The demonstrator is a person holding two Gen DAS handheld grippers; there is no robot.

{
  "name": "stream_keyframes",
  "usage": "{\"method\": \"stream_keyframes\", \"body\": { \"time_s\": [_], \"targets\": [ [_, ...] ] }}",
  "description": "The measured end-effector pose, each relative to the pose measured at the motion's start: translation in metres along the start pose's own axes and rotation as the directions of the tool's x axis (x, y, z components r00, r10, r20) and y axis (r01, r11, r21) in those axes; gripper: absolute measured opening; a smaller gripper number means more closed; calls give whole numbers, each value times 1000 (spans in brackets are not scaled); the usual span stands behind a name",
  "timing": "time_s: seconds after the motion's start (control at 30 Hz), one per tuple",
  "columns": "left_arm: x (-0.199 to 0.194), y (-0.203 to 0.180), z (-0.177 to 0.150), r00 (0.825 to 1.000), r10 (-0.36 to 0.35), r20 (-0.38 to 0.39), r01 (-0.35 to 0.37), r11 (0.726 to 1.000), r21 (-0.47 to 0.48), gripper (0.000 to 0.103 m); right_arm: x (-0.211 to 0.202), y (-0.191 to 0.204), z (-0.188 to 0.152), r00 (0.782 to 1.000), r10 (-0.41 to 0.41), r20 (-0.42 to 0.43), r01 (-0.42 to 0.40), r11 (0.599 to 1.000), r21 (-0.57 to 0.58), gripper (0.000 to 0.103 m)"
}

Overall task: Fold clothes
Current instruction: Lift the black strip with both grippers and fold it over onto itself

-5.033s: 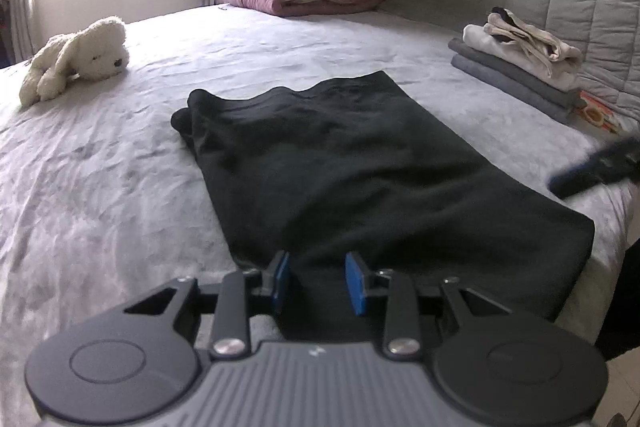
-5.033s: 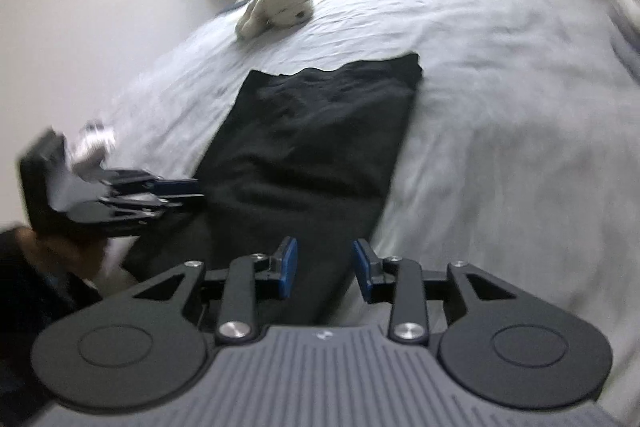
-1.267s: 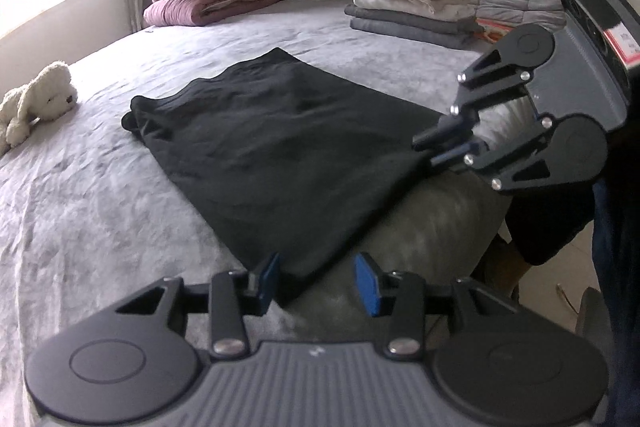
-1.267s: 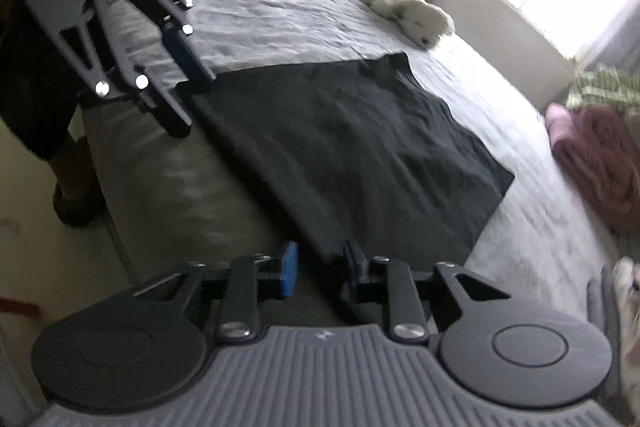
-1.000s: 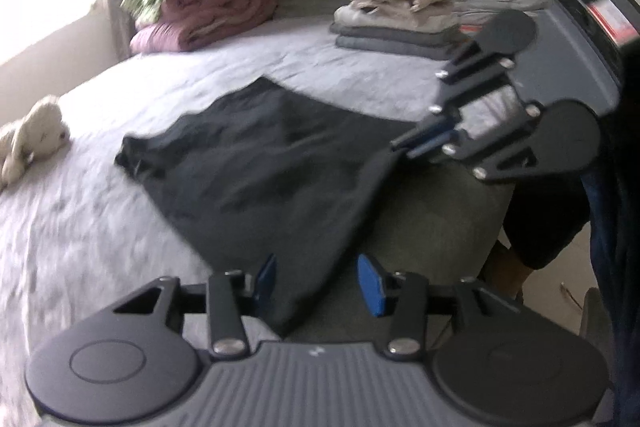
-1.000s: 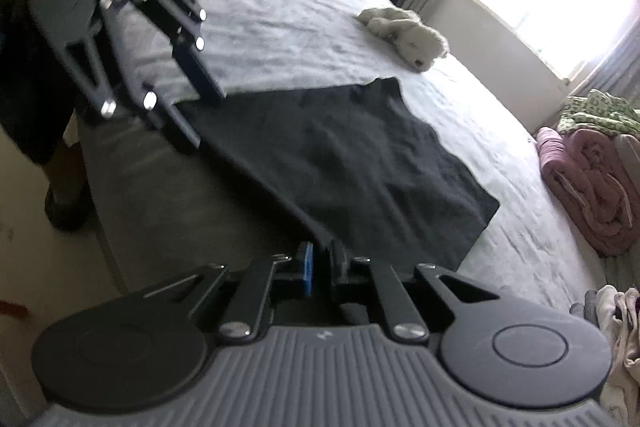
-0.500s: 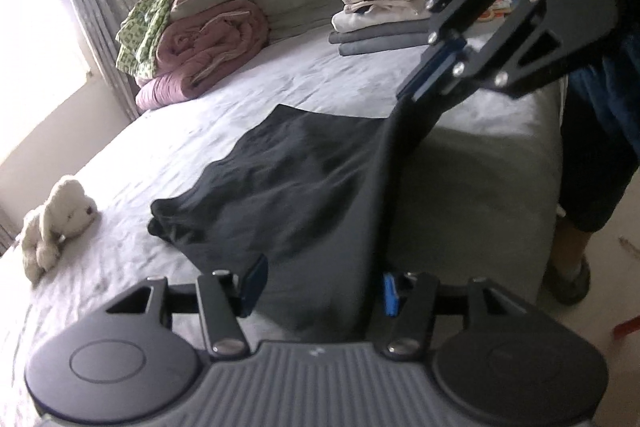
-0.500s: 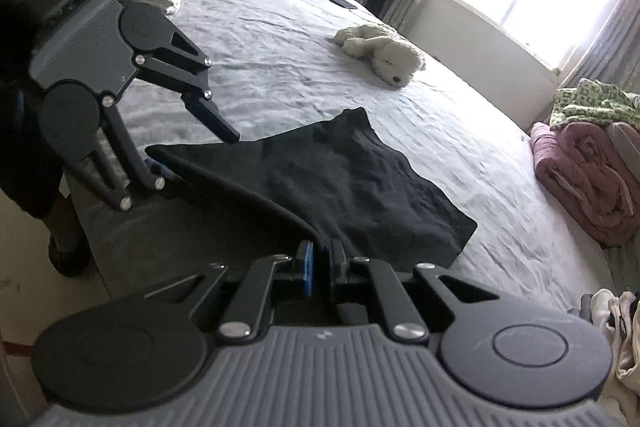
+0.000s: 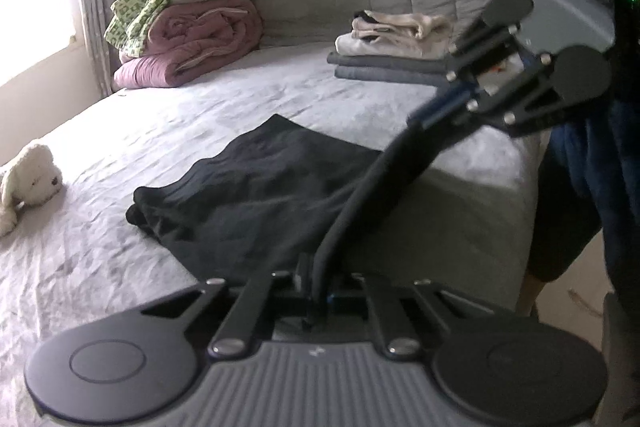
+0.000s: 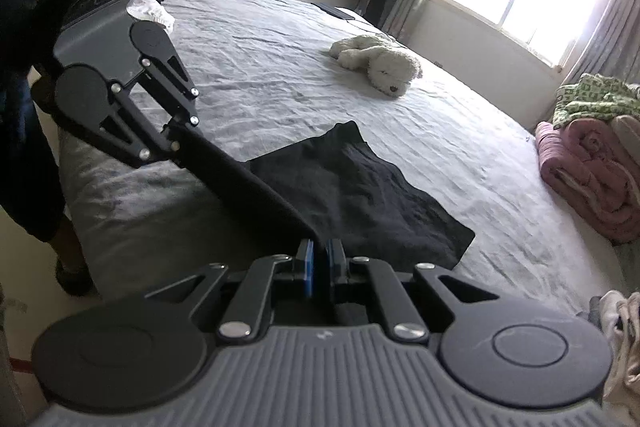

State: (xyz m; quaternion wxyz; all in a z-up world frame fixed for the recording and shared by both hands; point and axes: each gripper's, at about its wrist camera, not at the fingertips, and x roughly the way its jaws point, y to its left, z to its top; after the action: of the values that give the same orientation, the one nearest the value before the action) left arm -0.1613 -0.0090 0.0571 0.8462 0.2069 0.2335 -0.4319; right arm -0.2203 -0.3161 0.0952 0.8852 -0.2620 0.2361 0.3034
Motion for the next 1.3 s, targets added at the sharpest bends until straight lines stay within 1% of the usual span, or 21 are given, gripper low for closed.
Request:
{"method": "stream_keyframes", "body": {
  "time_s": [0.07,0.13,0.2,0.3,0.37,0.43,0.5,0.53,0.57,0.67,0.7,0.83,0.93,1.0,1.03,1.17,1.3],
  "targets": [
    [1,1,1,1000,-10,-2,10,1000,-1,5,-2,0,-8,1000,21,-9,-20,1000,5,26],
    [2,1,1,1000,-19,-2,19,1000,-2,5,-2,3,-18,999,36,-32,-36,999,-17,39],
    [3,1,2,1000,-22,-1,22,1000,0,5,1,11,-29,997,49,-65,-53,997,-61,39],
    [3,4,3,1000,-25,3,25,1000,-19,5,6,23,-42,993,43,-107,-56,991,-120,41],
    [3,6,3,1000,-27,5,27,999,-29,5,9,26,-45,993,30,-112,-46,989,-140,45],
    [3,6,3,1000,-28,4,28,999,-33,5,12,28,-49,993,-4,-120,-18,983,-182,45],
    [3,7,2,1000,-30,4,30,999,-34,5,16,31,-52,991,-46,-128,15,972,-234,44],
    [2,7,1,999,-31,4,32,999,-34,5,19,30,-55,989,-63,-134,26,966,-257,40],
    [2,7,1,999,-33,6,33,999,-36,5,21,28,-58,988,-76,-136,36,961,-273,39],
    [-2,10,2,999,-35,20,36,998,-49,5,25,23,-64,985,-122,-125,76,943,-323,39],
    [-3,12,3,999,-35,26,37,998,-59,5,26,21,-65,985,-124,-119,78,939,-335,39],
    [-4,21,5,998,-38,47,43,993,-108,5,22,11,-62,992,-92,-82,60,941,-334,39],
    [-5,25,6,998,-38,56,45,991,-123,5,20,2,-59,997,-59,-56,37,943,-332,38],
    [-7,25,8,997,-37,62,44,992,-119,5,18,-5,-54,998,-44,-44,28,947,-321,11],
    [-8,25,9,997,-37,66,44,992,-116,5,17,-8,-52,999,-39,-38,25,949,-314,4],
    [-13,29,15,995,-44,91,53,994,-96,5,2,-30,-42,1000,1,19,3,978,-209,4],
    [-10,41,24,994,-42,98,53,993,-110,5,6,-55,-30,998,39,56,-31,992,-126,4]
  ]
}}
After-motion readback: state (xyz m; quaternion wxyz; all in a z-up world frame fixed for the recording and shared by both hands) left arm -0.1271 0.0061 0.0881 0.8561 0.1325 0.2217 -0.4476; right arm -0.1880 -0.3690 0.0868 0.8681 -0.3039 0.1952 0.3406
